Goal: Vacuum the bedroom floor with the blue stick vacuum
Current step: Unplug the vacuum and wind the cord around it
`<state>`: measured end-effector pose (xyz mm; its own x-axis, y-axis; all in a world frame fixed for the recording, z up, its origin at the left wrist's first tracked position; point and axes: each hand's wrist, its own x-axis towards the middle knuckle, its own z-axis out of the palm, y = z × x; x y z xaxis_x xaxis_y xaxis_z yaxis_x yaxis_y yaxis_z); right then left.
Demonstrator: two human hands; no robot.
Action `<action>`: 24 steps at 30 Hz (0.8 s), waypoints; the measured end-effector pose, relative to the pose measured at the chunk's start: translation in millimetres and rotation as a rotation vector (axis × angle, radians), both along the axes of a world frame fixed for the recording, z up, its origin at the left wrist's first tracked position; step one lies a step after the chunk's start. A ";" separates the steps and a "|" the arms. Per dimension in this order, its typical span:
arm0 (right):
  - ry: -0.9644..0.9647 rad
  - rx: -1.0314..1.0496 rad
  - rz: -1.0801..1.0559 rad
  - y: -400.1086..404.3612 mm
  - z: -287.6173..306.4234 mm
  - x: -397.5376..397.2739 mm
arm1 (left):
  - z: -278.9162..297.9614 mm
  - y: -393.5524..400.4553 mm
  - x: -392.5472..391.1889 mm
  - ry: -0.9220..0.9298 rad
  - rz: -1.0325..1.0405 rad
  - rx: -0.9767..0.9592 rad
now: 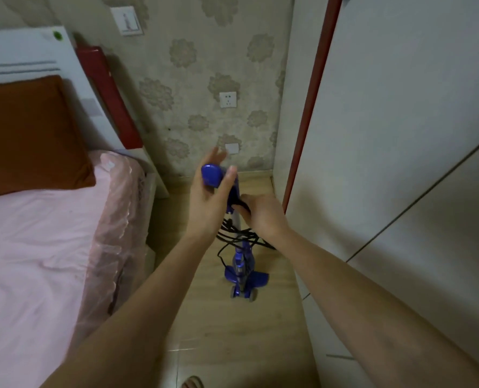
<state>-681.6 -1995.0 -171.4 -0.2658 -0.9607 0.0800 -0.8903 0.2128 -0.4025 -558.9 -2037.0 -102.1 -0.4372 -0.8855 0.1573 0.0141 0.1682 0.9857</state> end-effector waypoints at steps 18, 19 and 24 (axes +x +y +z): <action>-0.589 0.134 -0.077 37.4 -5.1 23.7 | 19.1 -31.4 27.2 0.200 0.029 0.198; -0.617 0.104 -0.116 41.8 -0.4 18.8 | 22.9 -32.6 30.4 0.219 -0.001 0.218; -0.606 -0.015 -0.158 50.4 34.6 -6.6 | 60.0 -45.7 37.2 0.355 -0.122 0.330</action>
